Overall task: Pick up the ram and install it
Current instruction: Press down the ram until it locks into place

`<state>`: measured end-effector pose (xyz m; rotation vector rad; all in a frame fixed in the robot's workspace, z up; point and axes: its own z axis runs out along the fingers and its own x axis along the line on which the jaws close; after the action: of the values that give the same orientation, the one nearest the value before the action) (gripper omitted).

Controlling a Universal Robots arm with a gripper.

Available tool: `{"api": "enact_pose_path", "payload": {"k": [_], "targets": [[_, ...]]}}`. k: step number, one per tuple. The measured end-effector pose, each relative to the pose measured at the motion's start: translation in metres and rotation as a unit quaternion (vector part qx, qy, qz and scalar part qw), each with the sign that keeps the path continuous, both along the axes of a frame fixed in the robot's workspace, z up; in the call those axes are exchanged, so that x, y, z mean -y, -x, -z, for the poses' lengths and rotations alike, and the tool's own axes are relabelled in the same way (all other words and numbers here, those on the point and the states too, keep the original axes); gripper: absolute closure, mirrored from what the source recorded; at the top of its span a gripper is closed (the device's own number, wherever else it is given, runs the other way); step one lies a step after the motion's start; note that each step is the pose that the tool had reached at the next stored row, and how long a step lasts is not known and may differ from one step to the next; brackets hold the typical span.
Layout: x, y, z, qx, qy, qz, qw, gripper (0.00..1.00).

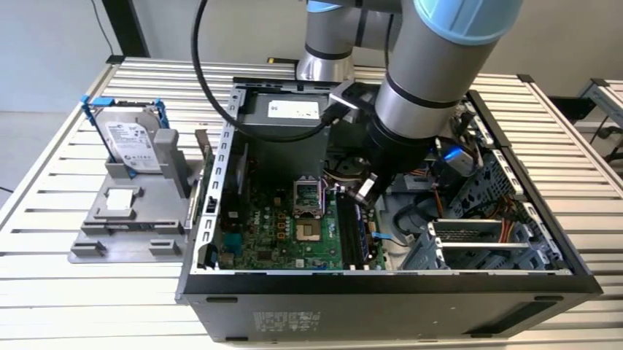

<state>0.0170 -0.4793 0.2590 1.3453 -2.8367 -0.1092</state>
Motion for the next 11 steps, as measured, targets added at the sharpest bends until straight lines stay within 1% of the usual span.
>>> {"api": "enact_pose_path", "payload": {"k": [4,6,9,11], "targets": [[0.0,-0.0001,0.0,0.0001,-0.0022,-0.026,0.99965,1.0],[0.0,-0.0001,0.0,0.0008,-0.0054,-0.037,0.99929,1.0],[0.0,-0.0001,0.0,0.0024,-0.0113,-0.052,0.99856,1.0],[0.0,-0.0003,0.0,0.0033,-0.0137,-0.061,0.99802,1.0]]}}
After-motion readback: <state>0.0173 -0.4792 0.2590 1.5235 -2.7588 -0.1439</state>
